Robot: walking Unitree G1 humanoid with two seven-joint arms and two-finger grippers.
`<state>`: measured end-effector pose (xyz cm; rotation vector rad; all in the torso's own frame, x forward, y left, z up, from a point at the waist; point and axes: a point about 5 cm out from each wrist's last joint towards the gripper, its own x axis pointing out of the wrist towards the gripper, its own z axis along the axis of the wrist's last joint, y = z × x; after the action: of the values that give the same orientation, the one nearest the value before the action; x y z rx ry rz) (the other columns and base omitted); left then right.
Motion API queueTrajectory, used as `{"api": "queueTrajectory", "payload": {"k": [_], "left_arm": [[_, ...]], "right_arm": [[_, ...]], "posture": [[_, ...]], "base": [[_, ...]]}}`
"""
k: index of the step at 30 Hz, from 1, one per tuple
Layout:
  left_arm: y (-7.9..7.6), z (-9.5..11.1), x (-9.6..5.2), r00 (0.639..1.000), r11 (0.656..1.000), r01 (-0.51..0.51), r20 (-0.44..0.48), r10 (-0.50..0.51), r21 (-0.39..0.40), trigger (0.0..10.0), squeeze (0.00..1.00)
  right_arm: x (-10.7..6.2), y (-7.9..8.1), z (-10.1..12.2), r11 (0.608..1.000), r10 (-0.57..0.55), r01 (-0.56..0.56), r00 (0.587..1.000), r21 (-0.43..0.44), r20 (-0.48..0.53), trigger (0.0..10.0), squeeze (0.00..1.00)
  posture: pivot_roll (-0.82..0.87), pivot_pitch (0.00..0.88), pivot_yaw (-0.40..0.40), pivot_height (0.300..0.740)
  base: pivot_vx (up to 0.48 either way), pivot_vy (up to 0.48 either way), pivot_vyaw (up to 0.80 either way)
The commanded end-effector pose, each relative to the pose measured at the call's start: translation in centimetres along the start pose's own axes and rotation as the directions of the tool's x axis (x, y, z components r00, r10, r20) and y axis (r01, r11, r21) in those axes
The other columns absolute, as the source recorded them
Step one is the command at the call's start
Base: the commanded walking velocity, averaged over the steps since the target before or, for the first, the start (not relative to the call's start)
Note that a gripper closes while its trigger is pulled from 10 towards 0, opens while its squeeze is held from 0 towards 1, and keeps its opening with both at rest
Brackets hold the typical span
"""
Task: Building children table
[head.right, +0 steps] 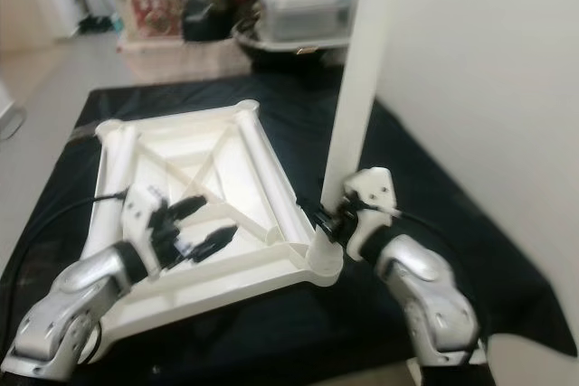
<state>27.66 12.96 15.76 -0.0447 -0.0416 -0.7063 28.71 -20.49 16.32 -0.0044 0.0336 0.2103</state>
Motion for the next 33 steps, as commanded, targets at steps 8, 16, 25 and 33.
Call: {"api": "queueTrajectory", "payload": {"k": [8, 16, 25, 33], "left_arm": [[2.1, 0.4, 0.4, 0.989, 0.989, -0.146, 0.019, 0.145, 0.033, 10.0, 0.00], [2.2, 0.5, 0.6, 0.984, 0.984, -0.175, 0.028, 0.175, 0.036, 10.0, 0.00], [2.4, 0.2, 0.7, 0.981, 0.981, -0.190, 0.028, 0.190, 0.036, 10.0, 0.00], [2.4, 0.2, 0.9, 0.983, 0.982, -0.184, 0.028, 0.183, 0.039, 10.0, 0.00]], "right_arm": [[-0.5, -0.7, -5.3, 0.910, -0.364, 0.397, 0.903, 0.121, -0.228, 0.0, 0.00], [0.0, 0.3, -4.9, 0.902, -0.393, 0.421, 0.892, 0.092, -0.223, 0.0, 0.00], [0.2, 0.5, -3.9, 0.893, -0.406, 0.432, 0.894, 0.128, -0.187, 10.0, 1.00], [0.3, 0.7, -1.0, 0.918, -0.349, 0.355, 0.935, 0.178, -0.064, 10.0, 1.00]], "posture": [[-0.13, 0.000, 0.007, 0.740], [-0.14, 0.000, -0.001, 0.740], [-0.14, 0.000, 0.002, 0.740], [-0.15, 0.000, 0.012, 0.740]], "base": [[0.000, 0.000, 0.00], [0.000, 0.000, 0.00], [0.000, 0.000, 0.00], [0.000, 0.000, 0.00]]}}
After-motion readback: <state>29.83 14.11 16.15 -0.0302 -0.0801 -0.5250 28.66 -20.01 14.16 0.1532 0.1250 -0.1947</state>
